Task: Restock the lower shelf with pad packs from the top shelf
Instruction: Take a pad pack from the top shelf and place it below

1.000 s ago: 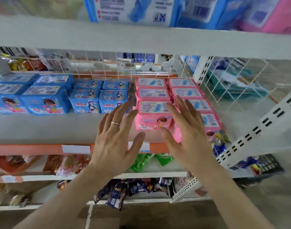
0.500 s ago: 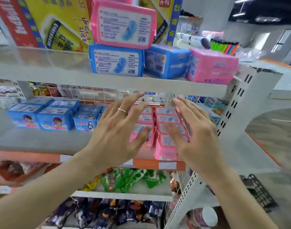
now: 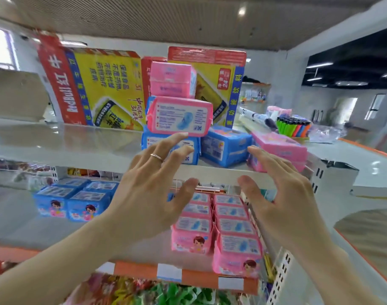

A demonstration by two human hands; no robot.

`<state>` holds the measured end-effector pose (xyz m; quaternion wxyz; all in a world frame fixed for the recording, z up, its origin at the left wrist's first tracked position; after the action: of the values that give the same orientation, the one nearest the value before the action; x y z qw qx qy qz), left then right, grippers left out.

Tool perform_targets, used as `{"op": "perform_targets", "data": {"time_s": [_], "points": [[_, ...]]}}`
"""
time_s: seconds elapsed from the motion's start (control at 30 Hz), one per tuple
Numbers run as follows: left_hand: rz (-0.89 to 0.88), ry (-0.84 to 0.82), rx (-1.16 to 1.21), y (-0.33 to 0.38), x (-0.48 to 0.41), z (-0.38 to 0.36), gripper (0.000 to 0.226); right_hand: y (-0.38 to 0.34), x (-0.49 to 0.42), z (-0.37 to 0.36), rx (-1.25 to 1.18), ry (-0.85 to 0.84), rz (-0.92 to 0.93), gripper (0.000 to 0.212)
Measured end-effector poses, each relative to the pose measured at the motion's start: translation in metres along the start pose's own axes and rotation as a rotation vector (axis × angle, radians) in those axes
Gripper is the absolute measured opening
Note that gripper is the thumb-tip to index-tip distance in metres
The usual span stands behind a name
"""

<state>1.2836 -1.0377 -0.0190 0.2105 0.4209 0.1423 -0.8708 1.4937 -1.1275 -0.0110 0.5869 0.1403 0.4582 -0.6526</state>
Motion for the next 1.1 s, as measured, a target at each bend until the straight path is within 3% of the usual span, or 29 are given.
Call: {"op": "perform_targets", "data": {"time_s": [0.27,0.5,0.73,0.9,0.97,1.1], "points": [[-0.027,0.123,0.009,-0.052,-0.020,-0.008,0.047,-0.020,-0.051,-0.020,0.113,-0.053,-0.028,0.063],[-0.006,0.171,-0.003,-0.128,-0.025,-0.007,0.050,-0.043,-0.128,-0.057,-0.019,-0.072,-0.130,0.065],[-0.279,0.248,0.001,-0.170,-0.038,-0.028,0.043,-0.128,-0.214,-0.100,0.259,0.024,-0.003,0.088],[-0.377,0.238,0.022,-0.177,-0.042,-0.048,0.043,-0.155,-0.263,-0.168,0.505,-0.122,-0.340,0.104],[-0.377,0.232,0.008,-0.183,-0.041,-0.054,0.043,-0.151,-0.273,-0.181,0.553,-0.130,-0.383,0.102],[-0.315,0.227,0.030,-0.196,-0.040,-0.060,0.044,-0.135,-0.276,-0.177,0.512,-0.010,-0.335,0.071]]}}
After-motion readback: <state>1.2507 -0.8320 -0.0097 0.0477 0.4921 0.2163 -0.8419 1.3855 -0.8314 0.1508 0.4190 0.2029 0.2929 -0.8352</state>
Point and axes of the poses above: each hand's wrist, its own x-axis away from the middle knuckle, its own z-axis out of the back of the hand, y = z × x, the point moved 2 cm from there along -x, towards the middle knuckle, and after that the axes turned 9 degrees about -z, right-handed, at the moved point
